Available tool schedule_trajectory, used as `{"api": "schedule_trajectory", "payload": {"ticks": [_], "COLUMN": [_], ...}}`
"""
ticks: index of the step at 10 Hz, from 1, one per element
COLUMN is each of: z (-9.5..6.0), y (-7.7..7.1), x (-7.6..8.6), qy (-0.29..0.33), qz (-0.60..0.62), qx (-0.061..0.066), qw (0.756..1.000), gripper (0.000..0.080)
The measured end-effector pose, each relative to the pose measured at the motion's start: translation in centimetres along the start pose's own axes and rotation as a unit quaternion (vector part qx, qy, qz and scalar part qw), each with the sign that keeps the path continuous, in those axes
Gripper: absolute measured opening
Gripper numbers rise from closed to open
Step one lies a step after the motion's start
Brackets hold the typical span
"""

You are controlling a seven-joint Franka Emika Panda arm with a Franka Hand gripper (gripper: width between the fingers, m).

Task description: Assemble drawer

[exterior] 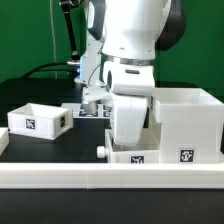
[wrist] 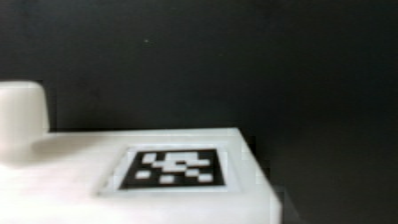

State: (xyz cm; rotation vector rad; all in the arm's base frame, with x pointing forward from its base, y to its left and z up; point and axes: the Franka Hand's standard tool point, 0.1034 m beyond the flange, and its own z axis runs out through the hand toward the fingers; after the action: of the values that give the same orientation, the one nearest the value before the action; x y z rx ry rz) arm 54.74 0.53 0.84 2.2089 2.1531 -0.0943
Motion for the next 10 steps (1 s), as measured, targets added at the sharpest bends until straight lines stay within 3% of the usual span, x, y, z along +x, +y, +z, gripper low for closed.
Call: {"api": "schedule_trajectory", "payload": {"ticks": [2, 6, 8, 9, 10], "z": [0.00, 0.04, 0.06, -0.05, -0.35], "y": [-0.24, -0.27, -0.26, -0.25, -0.17], "x": [0.34, 0.32, 0.15, 0.08, 0.03], "qy": [-0.002, -0.001, -0.004, -0.006, -0.007], "qz": [0.027, 0.025, -0.015, -0.014, -0.013], "qx": [0.006, 0.005, 0.004, 0.007, 0.010], "qw": [1.000, 1.000, 1.000, 1.000, 1.000], "gripper": [0.0042, 0.0042, 0.0278, 0.0278, 0.0466]}}
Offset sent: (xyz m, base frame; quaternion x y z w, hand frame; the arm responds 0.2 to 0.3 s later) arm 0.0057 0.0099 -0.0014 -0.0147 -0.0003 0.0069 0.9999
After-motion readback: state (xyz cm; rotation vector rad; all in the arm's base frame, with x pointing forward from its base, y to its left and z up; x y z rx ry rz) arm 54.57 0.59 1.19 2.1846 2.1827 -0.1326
